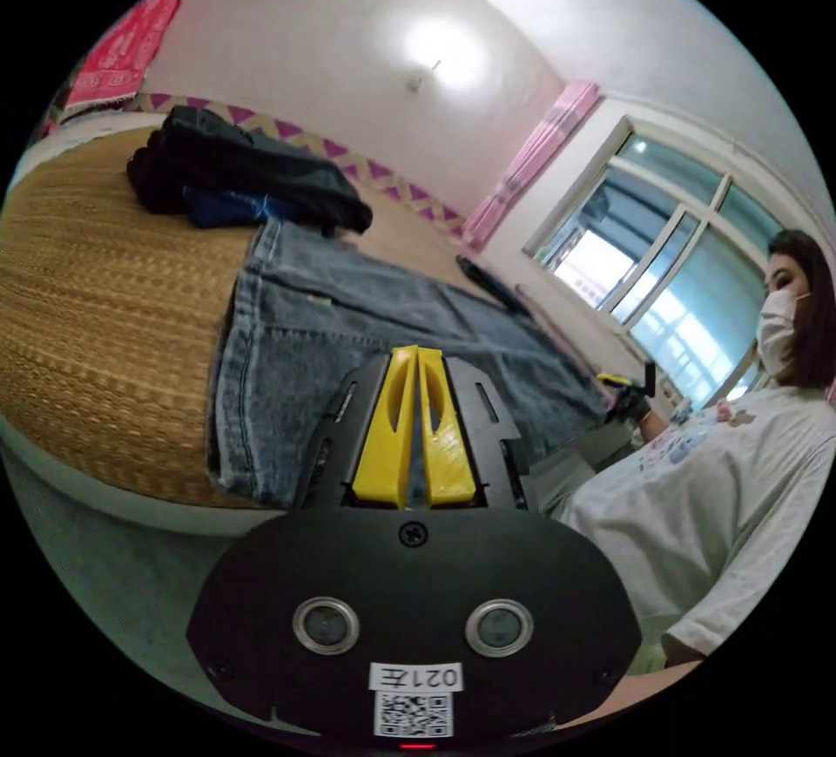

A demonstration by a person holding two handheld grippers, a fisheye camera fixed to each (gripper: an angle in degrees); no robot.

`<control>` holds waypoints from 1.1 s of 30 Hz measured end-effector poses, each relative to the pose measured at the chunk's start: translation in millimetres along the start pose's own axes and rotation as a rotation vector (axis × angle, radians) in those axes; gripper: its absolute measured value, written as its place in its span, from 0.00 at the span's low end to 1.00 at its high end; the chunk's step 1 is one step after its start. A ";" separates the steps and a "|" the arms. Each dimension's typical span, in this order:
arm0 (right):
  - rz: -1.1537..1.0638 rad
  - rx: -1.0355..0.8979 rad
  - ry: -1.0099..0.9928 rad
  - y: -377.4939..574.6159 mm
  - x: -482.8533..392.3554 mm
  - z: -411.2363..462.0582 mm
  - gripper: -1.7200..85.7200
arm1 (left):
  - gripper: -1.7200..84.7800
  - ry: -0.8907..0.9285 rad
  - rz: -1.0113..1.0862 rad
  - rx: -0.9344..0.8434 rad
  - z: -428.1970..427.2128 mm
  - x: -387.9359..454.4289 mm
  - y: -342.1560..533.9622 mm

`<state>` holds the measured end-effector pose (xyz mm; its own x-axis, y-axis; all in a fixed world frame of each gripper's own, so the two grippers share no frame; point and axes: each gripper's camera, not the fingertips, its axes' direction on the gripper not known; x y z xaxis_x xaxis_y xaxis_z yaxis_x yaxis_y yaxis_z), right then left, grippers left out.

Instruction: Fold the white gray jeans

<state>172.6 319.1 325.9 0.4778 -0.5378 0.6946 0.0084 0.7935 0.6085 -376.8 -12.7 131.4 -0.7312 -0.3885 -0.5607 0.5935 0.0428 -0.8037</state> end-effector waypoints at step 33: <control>-0.008 -0.096 -0.180 -12.7 -10.9 66.8 0.01 | 0.02 -0.301 -0.151 -0.124 4.5 -96.2 -137.1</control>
<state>108.6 295.8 336.2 0.3123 -0.5797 0.7526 0.0990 0.8078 0.5811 -386.3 14.6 296.4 -0.6647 -0.6521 -0.3646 0.4273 0.0685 -0.9015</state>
